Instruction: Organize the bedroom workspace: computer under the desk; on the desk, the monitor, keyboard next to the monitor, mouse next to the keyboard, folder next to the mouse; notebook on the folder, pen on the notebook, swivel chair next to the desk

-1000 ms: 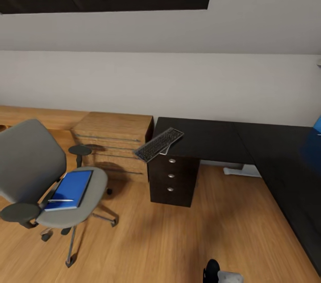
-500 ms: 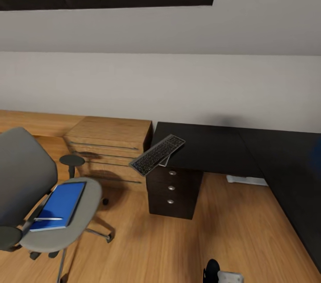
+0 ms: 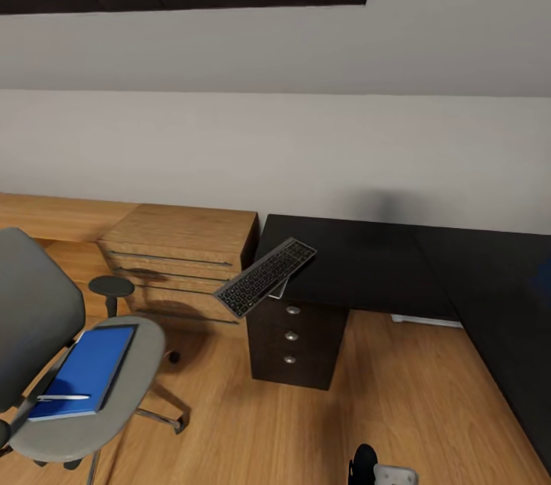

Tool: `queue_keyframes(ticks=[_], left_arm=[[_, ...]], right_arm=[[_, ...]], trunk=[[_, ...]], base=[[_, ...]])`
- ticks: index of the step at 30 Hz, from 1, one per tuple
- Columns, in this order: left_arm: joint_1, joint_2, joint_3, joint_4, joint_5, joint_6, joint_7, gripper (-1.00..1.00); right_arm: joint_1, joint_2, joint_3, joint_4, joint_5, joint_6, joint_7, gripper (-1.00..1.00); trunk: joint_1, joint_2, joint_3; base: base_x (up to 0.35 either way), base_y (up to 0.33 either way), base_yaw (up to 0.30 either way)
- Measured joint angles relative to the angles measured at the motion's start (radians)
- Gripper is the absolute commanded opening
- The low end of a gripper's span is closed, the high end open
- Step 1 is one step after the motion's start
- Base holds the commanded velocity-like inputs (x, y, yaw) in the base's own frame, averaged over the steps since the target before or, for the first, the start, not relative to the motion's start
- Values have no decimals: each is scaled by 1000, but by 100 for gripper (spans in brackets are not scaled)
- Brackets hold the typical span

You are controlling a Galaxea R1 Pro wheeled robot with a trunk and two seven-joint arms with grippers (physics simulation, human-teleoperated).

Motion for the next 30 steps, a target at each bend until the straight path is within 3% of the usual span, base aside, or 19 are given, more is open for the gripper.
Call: queue_keyframes(ticks=[5, 9, 12, 16, 21, 24, 26, 28, 30], left_arm=[[0, -1, -7, -3, -5, -3, -3, 100], [0, -3, -39, -26, -14, -19, -4, 100], [0, -3, -61, -98, -16, -27, -3, 100], [0, -3, -88, -244, -17, 8, 0, 100], [0, -2, -105, -423, -15, 215, 3, 100], [0, -2, -103, -587, -11, 376, 4, 100], [0, -3, -104, -674, -10, 440, 5, 100], [0, -3, -108, -797, -7, 519, 6, 100], [0, -3, -109, -856, -7, 550, 8, 100]], right_arm=[[0, 0, 0, -1, 0, -7, 0, -100], [0, 0, -1, -3, 1, -21, -1, -100], [0, 0, -2, -14, 1, -23, -3, -100], [-1, -1, -2, -102, 2, -7, -10, -100], [-2, -3, -5, -285, 2, 128, -29, -100], [-7, -6, -6, -405, 3, 257, -42, -100], [-17, -7, -6, -460, 3, 314, -46, -100], [-76, -6, -27, -532, 2, 421, -48, -100], [-133, -5, -51, -555, 1, 503, -47, -100]], trunk=[[0, 0, 0], [0, 0, 0], [0, 0, 0], [0, 0, 0], [0, 0, 0], [0, 0, 0], [0, 0, 0], [0, 0, 0], [0, 0, 0]], base=[[6, -2, 0], [1, 0, 0], [0, 0, 0], [0, 0, 0], [0, 0, 0], [0, 0, 0], [0, 0, 0], [0, 0, 0], [0, 0, 0]])
